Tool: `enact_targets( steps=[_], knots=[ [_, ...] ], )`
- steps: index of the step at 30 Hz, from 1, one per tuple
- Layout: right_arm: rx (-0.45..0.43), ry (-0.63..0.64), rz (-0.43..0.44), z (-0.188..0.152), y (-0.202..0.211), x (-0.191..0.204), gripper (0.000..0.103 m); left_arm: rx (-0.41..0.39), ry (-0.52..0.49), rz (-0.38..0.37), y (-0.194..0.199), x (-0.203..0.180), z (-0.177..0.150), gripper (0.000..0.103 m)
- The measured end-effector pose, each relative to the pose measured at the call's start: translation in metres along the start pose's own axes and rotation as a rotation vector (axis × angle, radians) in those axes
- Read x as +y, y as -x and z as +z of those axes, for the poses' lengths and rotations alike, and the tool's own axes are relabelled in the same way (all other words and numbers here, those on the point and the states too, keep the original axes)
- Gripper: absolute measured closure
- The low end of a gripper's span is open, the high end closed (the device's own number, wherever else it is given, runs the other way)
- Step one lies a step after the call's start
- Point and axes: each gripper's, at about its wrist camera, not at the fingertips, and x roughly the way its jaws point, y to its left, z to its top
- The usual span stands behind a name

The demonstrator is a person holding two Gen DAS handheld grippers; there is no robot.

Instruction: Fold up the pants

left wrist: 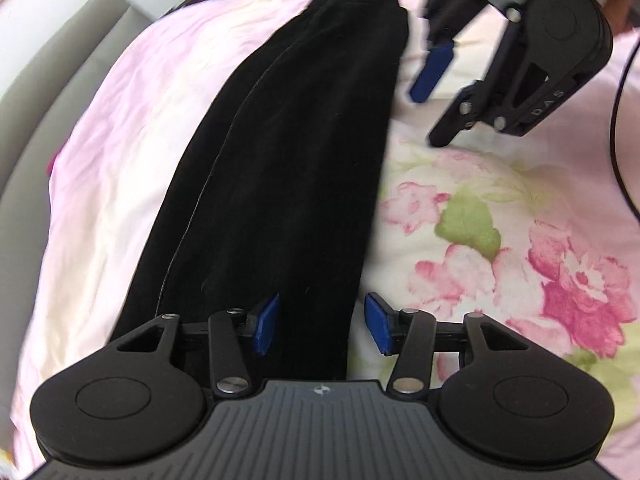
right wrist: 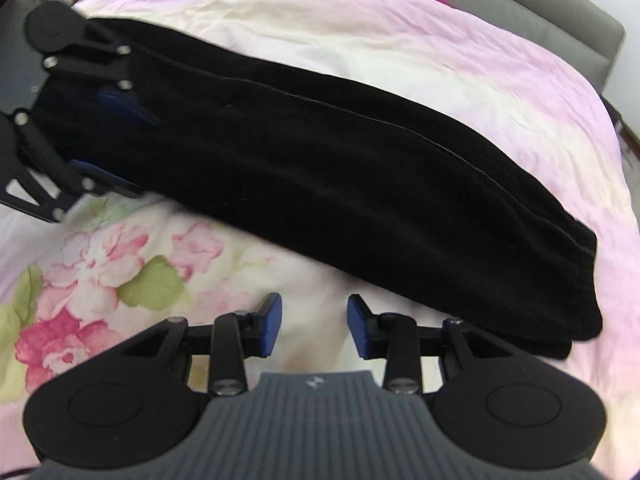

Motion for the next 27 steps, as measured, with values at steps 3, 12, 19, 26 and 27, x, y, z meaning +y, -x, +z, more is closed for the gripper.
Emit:
enact_targets(
  steps=[3, 12, 19, 26, 27],
  knots=[
    [-0.026, 0.055, -0.006, 0.003, 0.001, 0.008, 0.070, -0.036, 0.046, -0.034, 0.007, 0.010, 0.006, 0.096],
    [-0.085, 0.418, -0.028, 0.016, -0.001, 0.050, 0.070, -0.073, 0.366, -0.194, 0.026, 0.099, 0.013, 0.099],
    [-0.067, 0.602, -0.106, 0.035, -0.035, 0.071, 0.084, -0.059, 0.395, -0.226, 0.023, 0.101, 0.009, 0.099],
    [-0.040, 0.687, -0.090, 0.012, -0.011, 0.074, 0.103, -0.004, 0.373, -0.286, -0.006, 0.070, 0.002, 0.100],
    [-0.036, 0.678, -0.093, 0.010, -0.012, 0.075, 0.103, 0.007, 0.374, -0.281, -0.011, 0.065, 0.001, 0.100]
  ],
)
